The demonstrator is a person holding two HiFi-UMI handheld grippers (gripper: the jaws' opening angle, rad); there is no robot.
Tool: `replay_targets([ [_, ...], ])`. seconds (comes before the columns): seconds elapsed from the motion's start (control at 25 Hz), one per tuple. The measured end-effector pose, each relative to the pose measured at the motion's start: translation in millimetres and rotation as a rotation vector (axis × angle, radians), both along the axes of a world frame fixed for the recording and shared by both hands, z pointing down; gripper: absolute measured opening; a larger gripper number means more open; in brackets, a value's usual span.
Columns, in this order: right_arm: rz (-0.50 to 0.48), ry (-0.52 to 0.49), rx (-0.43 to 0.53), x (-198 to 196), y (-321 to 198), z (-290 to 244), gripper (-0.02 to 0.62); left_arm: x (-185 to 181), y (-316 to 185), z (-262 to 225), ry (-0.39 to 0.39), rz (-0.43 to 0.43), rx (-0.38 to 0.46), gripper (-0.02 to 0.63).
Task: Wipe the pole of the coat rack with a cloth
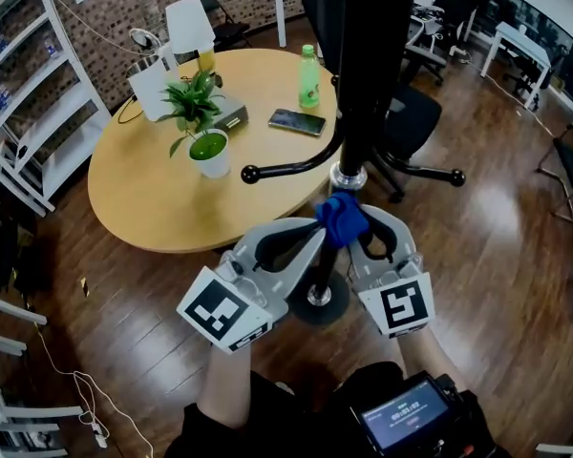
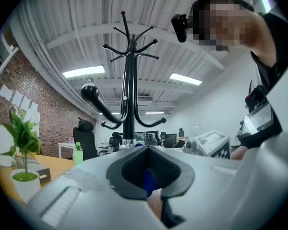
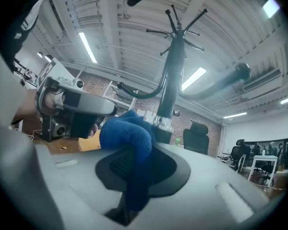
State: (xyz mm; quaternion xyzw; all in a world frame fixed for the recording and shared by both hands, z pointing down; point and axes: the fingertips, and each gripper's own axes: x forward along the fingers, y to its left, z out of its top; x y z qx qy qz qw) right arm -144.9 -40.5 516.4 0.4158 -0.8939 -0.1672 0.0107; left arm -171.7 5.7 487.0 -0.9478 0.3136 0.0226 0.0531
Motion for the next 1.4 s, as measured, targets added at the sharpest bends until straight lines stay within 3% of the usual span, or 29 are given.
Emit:
replay_targets([
  [0.24, 0.009, -0.034, 0.075, -3, -1, 102, 0.051, -5, -12, 103, 0.003, 0.017, 0.069, 0.0],
  [0.44, 0.023, 0.004, 0.087, 0, -6, 199, 0.051, -8, -22, 184, -0.002, -0.001, 0.095, 0.0],
  [0.56, 0.051, 0.046, 0.018, 8, -11, 258, 0.051, -5, -20, 220, 0.005, -0.007, 0.076, 0.0],
  [0.68, 0.07, 0.066, -0.118, 9, -14, 320, 0.052, -3, -17, 244, -0.024, 0.001, 0.051, 0.0],
  [0.92, 0.055, 0.142, -0.278, -1, -14, 416, 0.051, -15, -21, 257, -0.042, -0.027, 0.024, 0.0],
  [1.08, 0.002, 0.249, -0.366, -19, -10, 475, 0.051, -21, -27, 271, -0.032, -0.046, -0.004, 0.0],
  [1.24, -0.035, 0.311, -0.444, -24, -7, 519, 0.05, -23, -23, 276, -0.033, -0.056, -0.01, 0.0],
  [1.4, -0.025, 0.308, -0.479, -17, -9, 532, 0.051, -25, -22, 286, -0.05, -0.07, -0.021, 0.0],
])
